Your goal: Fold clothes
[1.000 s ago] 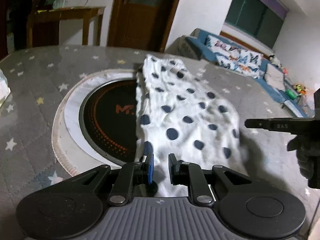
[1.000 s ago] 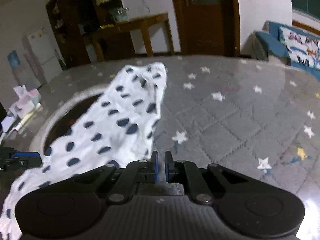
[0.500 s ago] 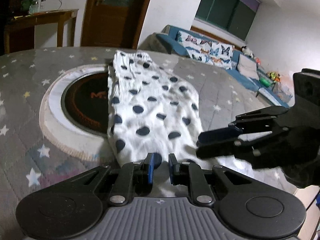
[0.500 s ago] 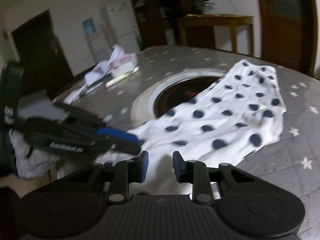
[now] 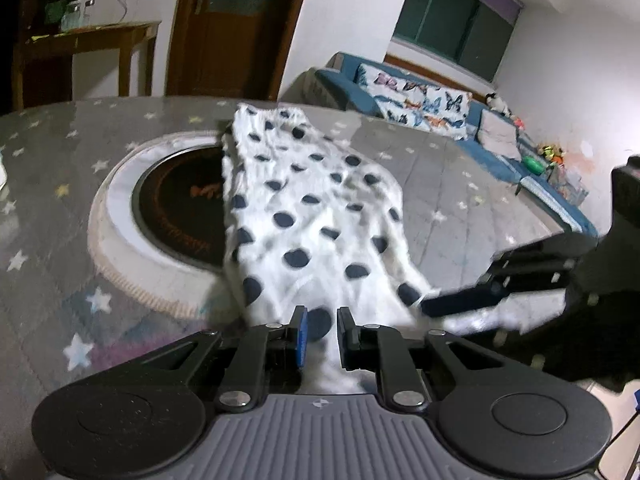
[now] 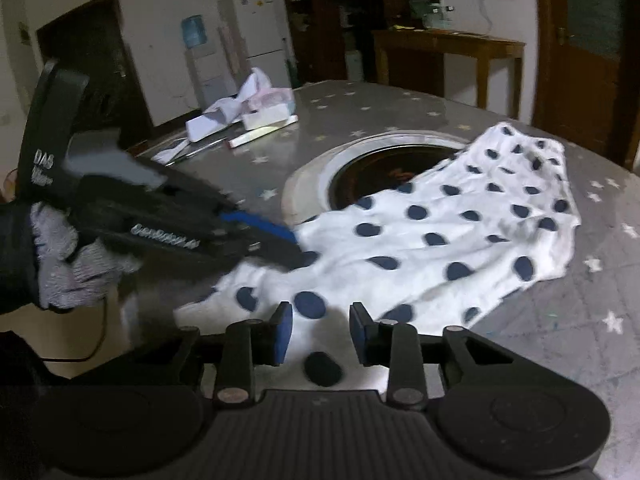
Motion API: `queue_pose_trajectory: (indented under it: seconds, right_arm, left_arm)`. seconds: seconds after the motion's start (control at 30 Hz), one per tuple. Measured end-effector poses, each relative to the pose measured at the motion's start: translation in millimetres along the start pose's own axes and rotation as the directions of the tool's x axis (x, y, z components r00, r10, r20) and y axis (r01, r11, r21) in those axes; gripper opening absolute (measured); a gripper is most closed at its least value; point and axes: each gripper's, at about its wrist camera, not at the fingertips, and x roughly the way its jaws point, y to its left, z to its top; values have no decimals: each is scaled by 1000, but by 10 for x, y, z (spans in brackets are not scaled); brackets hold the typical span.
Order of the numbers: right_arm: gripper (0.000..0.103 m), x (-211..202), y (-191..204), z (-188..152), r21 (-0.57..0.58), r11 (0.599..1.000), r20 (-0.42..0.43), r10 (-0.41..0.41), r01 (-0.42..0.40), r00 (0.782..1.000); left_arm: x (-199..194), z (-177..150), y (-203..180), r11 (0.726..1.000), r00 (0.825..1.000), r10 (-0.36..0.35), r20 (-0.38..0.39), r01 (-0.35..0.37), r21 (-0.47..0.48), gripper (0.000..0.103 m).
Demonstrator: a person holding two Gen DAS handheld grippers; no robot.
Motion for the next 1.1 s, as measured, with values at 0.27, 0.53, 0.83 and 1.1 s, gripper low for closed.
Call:
queue_pose_trajectory:
  seconds: [0.27, 0.53, 0.83, 1.1]
  right_arm:
    - [39, 113, 39, -120, 19, 1000, -30, -8, 8, 1000]
    - [43, 178, -40, -53, 47, 999, -53, -5, 7, 999]
    - [43, 91, -523, 269, 115, 990, 16, -81, 79, 997]
    - [40, 368, -1096, 300, 228, 966, 8, -125, 120, 992]
  left_arm:
    - [290, -51, 41, 1000, 998, -16, -61, 15, -12, 17]
    - [252, -10, 53, 999, 998, -37, -43, 36, -33, 17]
    - [383, 168, 149, 996, 999, -36, -22, 34, -87, 18]
    - [494, 130, 204, 995, 998, -31, -46, 26, -97, 18]
